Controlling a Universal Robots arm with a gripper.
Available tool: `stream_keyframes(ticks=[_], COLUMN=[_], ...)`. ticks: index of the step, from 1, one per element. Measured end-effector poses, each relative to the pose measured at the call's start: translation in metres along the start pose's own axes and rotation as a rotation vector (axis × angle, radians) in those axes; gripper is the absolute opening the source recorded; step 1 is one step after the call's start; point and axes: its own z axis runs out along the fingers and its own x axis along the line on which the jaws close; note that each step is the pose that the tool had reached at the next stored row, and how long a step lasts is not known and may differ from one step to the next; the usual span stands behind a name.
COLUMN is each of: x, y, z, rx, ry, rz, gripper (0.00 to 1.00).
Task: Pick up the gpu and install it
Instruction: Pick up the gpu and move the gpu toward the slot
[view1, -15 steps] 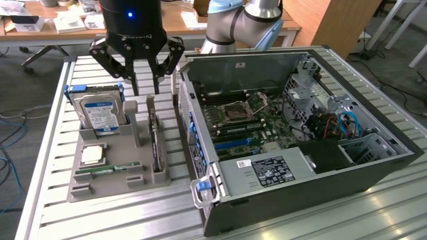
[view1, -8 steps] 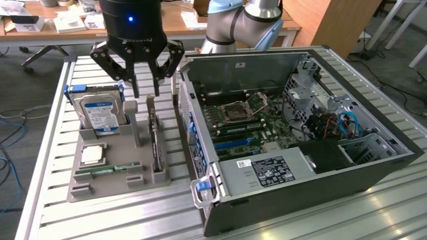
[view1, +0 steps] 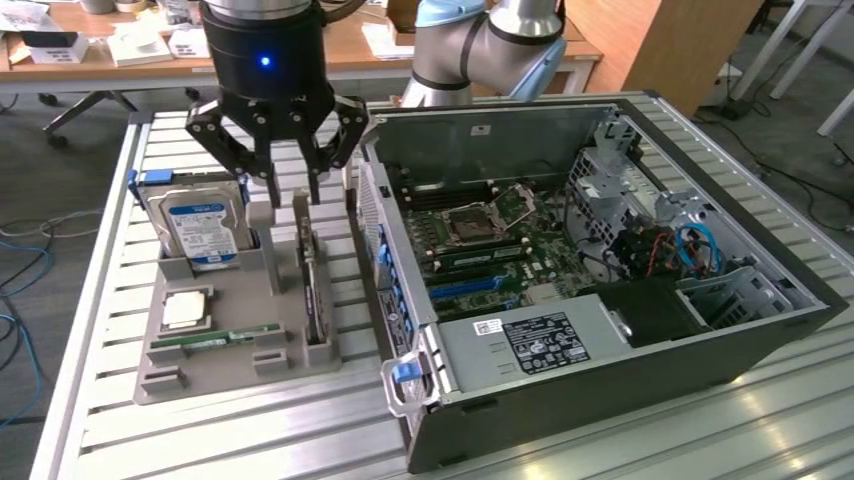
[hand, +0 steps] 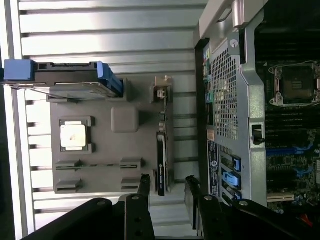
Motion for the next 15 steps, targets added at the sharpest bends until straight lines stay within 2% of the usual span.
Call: stream_keyframes(ticks=[15], x=[0.001], y=[-0.0012], z=[0.0272], rx=[-0.0001], ry=[-0.0001], rz=[0.0], gripper=[0.41])
